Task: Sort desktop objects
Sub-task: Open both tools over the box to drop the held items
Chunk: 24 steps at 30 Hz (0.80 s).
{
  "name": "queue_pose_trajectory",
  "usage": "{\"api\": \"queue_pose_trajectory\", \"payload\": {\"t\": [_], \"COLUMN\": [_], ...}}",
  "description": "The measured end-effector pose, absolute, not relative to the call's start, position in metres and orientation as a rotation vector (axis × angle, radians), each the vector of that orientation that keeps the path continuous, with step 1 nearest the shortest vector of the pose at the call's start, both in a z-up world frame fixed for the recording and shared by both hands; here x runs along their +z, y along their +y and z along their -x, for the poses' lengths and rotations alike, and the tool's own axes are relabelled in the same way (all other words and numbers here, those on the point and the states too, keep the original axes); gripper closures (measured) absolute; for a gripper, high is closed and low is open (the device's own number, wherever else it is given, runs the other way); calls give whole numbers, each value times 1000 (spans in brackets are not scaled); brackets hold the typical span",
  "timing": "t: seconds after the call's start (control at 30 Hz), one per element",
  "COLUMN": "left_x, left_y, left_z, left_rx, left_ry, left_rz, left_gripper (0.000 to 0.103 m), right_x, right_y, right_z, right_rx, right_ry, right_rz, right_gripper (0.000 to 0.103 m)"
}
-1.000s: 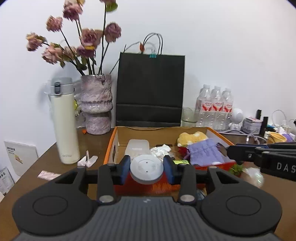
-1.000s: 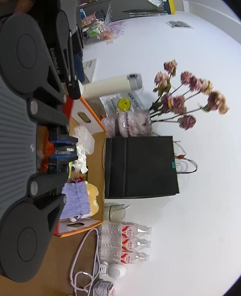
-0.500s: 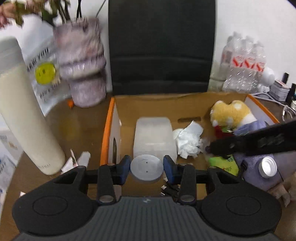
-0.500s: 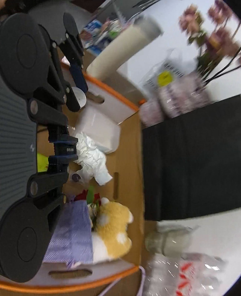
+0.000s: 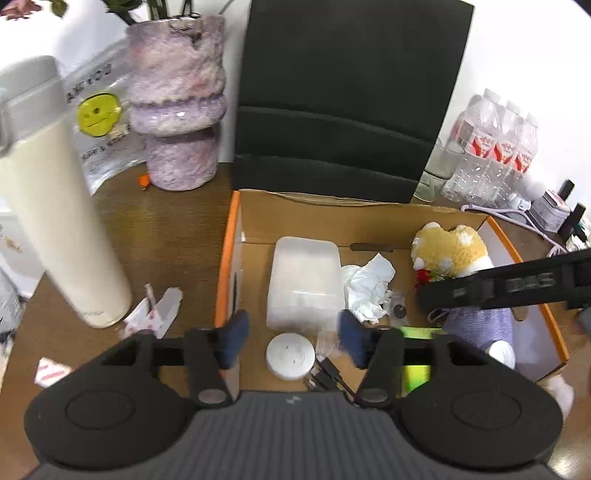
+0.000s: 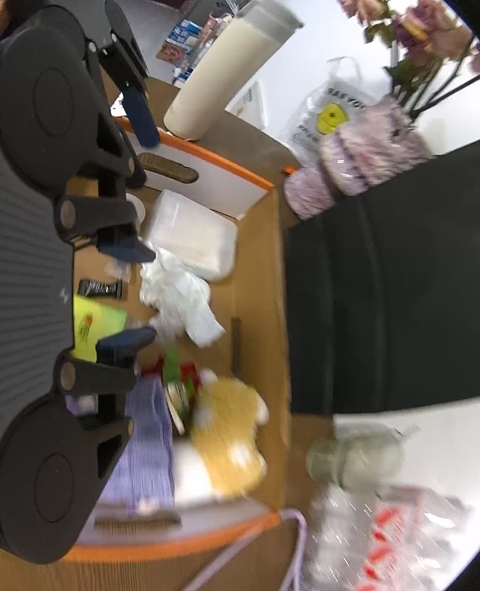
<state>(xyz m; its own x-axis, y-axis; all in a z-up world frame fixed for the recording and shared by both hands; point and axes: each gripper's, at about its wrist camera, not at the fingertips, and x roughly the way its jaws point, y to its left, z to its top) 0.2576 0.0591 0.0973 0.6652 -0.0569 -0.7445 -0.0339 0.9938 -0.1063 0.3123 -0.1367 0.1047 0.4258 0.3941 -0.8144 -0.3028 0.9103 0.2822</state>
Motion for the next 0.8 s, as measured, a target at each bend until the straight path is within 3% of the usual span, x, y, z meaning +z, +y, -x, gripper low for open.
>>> {"api": "queue_pose_trajectory", "payload": {"t": [0.03,0.1,0.37,0.43,0.5,0.63,0.8], "left_x": [102,111,138,144,149,168,183], "left_y": [58,54,26,23,19,11,4], "left_z": [-255,-248,-219,-209,-201,-175,-138], "left_rx": [-6,-5,25,39,66,71,64], "left_ry": [850,855,914,904,888,749,514], "left_rz": [124,121,43,43,26,16,17], "left_gripper": [11,0,0,0,0,0,0], "right_x": [113,124,153,158,163,176,189], "right_y": [-143,-153,-206,-214,-220,-225,-236], "right_z": [-309,-303,-264,-253,-242,-216,-172], "right_rx": [418,386,286,280,276,293,402], "right_ry": [1034,1029,1045,1028,1009,926,643], "right_rz": [-86,-57,-9,-6,2,28,-23], "right_gripper": [51,45,34,25,22,20,14]}}
